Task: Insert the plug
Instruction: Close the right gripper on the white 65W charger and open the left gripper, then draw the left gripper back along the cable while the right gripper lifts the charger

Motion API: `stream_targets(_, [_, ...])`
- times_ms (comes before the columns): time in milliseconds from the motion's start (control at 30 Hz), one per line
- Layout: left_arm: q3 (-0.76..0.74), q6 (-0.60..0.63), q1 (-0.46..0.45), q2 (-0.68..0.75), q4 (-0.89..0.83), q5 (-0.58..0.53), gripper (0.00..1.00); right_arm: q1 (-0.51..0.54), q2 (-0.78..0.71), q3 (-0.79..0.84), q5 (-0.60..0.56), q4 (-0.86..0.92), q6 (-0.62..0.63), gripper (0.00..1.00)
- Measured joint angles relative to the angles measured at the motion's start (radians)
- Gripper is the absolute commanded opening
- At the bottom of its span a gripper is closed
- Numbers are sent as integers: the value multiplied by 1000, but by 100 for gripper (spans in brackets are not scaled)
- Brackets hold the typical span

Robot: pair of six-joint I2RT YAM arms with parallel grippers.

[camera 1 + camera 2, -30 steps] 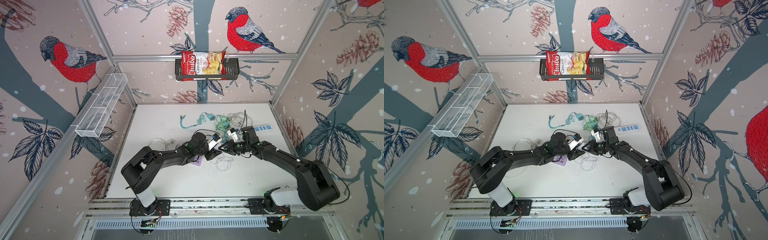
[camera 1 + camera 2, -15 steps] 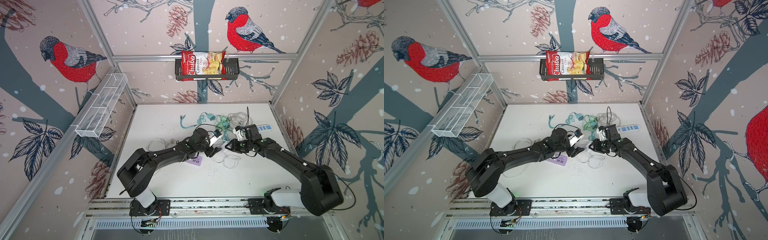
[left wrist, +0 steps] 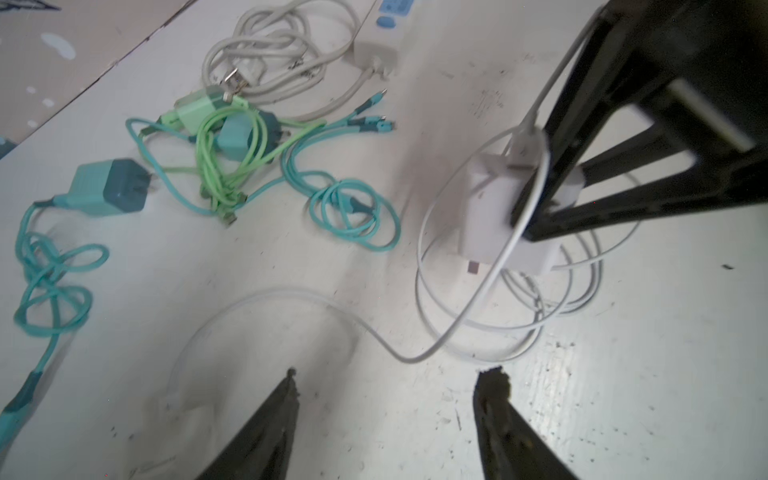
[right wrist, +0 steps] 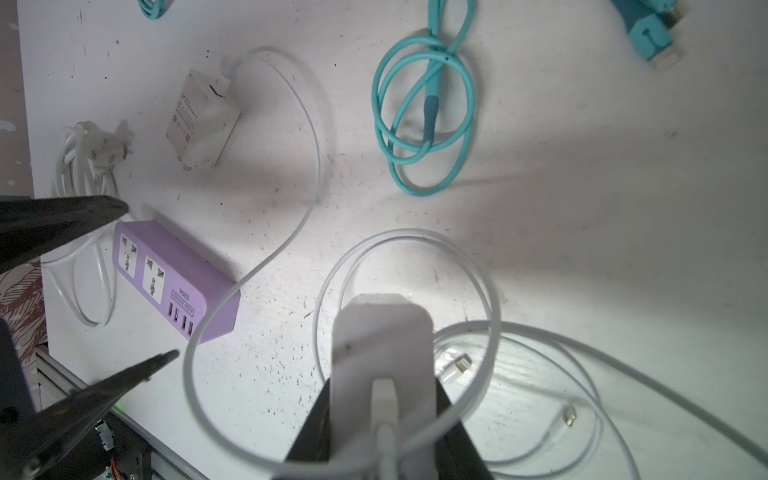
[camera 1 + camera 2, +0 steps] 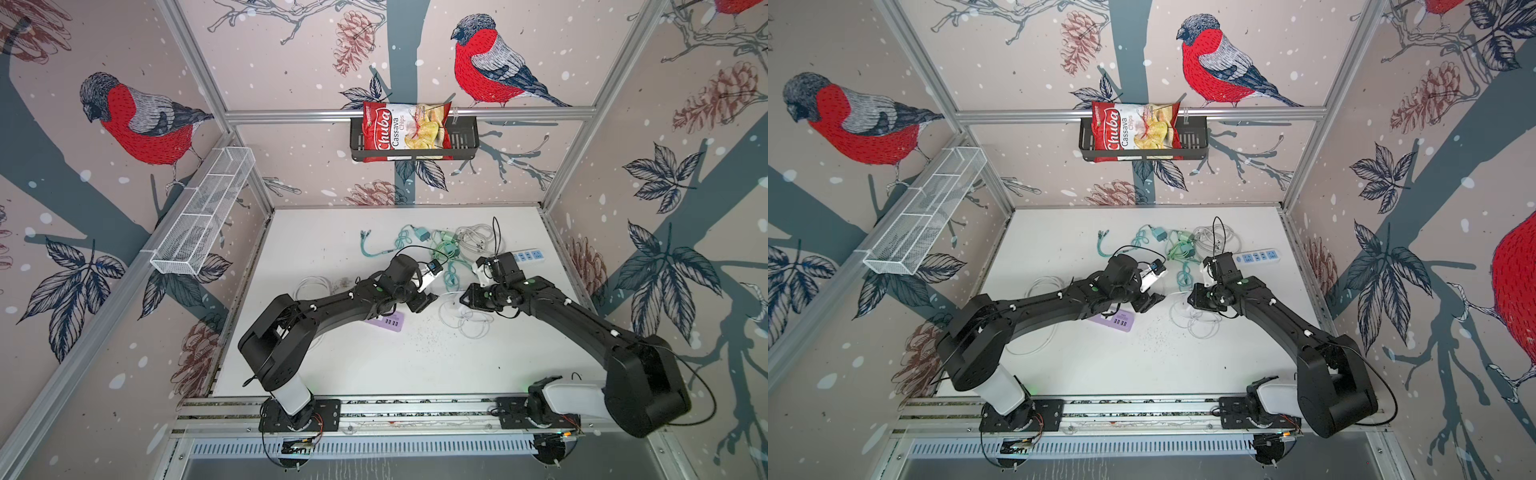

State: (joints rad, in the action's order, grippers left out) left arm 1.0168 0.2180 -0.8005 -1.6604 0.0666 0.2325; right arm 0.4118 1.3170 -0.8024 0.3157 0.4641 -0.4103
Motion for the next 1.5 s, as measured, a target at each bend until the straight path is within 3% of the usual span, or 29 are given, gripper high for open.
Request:
stream_targets(300, [71, 45, -3, -69, -3, 133, 49, 15, 24, -13, 3, -1, -1, 12])
stream_targets(600, [177, 76, -6, -160, -43, 178, 37, 42, 38, -24, 8, -15, -7, 12])
stream_targets(933, [310, 102, -8, -267, -140, 209, 0, 45, 23, -22, 7, -20, -8, 13])
stream_targets(1133, [344, 115, 19, -284, -189, 171, 0, 20, 23, -9, -2, -22, -8, 13])
stream_targets(1500, [164, -55, 246, -93, -69, 51, 0, -99, 72, -1, -103, -19, -7, 13])
